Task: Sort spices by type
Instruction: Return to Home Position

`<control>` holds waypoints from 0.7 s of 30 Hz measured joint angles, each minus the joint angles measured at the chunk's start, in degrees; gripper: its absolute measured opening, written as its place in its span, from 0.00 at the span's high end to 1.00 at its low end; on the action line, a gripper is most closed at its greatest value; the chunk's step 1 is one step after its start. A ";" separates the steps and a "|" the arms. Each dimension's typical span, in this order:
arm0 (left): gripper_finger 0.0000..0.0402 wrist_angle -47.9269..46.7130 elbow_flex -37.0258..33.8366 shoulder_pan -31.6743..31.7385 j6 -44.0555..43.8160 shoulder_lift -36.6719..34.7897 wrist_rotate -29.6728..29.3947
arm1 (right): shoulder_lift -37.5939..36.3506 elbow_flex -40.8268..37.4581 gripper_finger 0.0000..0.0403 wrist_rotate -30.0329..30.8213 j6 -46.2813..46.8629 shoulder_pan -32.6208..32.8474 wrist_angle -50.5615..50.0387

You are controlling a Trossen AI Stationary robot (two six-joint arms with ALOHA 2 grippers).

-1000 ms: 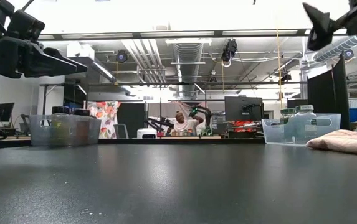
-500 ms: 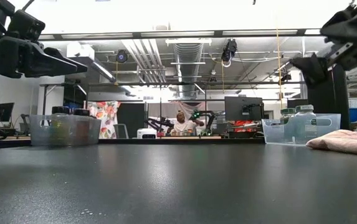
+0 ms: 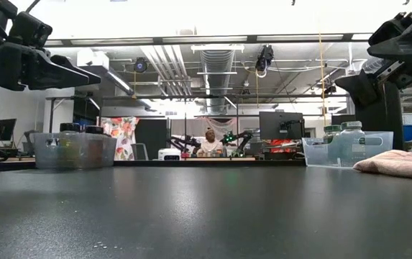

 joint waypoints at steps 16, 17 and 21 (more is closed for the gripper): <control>0.08 0.02 0.00 0.00 -0.01 0.00 0.00 | 0.00 0.00 0.21 0.00 0.00 0.00 -0.02; 0.08 0.00 0.00 0.01 -0.01 0.00 -0.01 | 0.00 0.00 0.21 0.00 0.00 0.00 -0.02; 0.08 0.02 0.00 0.01 0.00 0.00 0.00 | 0.00 0.00 0.18 0.00 0.00 0.00 -0.02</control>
